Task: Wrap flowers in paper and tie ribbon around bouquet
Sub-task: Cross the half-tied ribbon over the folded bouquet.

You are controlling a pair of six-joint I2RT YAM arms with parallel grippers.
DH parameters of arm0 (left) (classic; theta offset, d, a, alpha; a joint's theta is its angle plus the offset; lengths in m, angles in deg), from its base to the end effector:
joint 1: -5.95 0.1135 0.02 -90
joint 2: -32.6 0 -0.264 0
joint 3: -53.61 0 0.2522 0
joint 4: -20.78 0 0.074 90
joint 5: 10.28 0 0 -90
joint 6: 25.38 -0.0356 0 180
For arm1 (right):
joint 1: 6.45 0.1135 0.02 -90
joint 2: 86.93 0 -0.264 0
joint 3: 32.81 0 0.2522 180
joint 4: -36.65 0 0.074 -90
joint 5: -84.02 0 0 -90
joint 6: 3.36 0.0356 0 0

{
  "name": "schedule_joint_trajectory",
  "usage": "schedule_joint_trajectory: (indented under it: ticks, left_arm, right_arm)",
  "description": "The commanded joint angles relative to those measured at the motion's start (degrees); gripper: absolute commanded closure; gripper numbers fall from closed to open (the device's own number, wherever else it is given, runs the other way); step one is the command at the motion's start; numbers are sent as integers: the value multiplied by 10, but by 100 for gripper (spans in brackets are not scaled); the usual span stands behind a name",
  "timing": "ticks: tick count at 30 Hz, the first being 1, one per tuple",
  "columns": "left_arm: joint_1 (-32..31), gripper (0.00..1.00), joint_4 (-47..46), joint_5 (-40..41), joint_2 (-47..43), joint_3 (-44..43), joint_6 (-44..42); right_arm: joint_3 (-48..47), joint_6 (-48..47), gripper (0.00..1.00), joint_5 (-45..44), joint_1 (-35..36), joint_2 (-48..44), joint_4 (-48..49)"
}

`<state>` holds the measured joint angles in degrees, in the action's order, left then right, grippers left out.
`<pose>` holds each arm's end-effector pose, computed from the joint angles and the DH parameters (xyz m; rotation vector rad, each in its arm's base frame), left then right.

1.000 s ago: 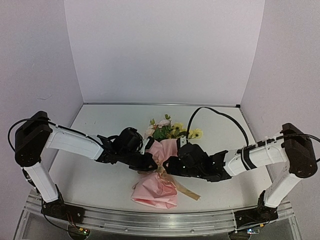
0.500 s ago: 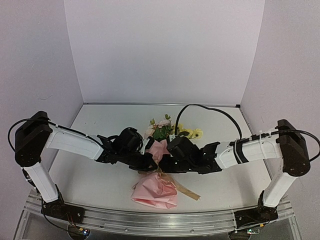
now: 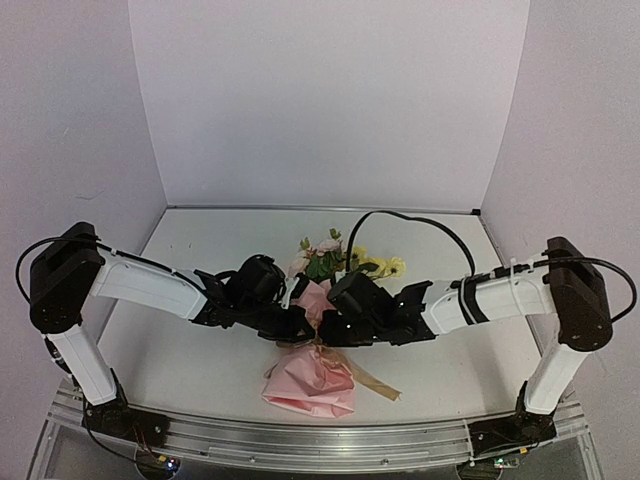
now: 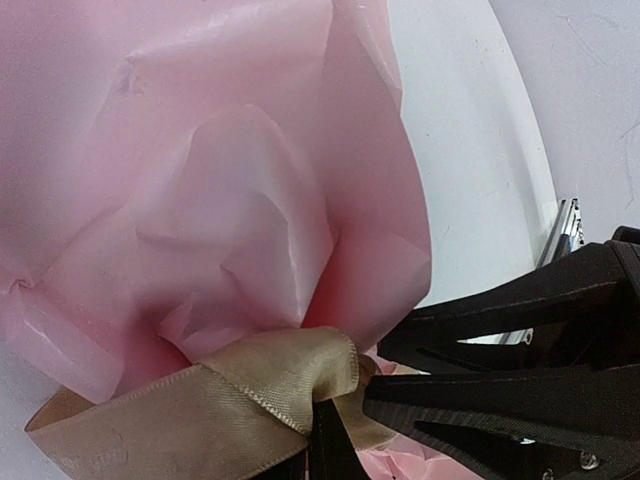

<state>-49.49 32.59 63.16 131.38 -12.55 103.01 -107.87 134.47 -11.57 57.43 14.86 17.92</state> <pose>0.1901 -0.2939 0.1628 0.5425 2.5474 -1.0560 0.1686 0.3360 0.1805 -0.3015 2.4992 0.7841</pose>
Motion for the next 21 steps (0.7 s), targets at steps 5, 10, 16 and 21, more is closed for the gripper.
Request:
schedule_joint_trajectory:
  ticks: [5,10,16,21]
  left_arm:
    - [2,98,-6,-8,0,-16,-11]
    - [2,98,-7,-10,0,-15,-11]
    - [2,98,-7,-10,-2,-13,-12]
    - [2,98,-8,-9,-3,-11,-11]
  right_arm:
    - [-32,-4,80,-17,-5,15,-19]
    - [-37,0,82,-15,-6,22,-23]
    - [-43,3,90,-17,-7,28,-25]
    - [-41,9,100,-22,-8,21,-26]
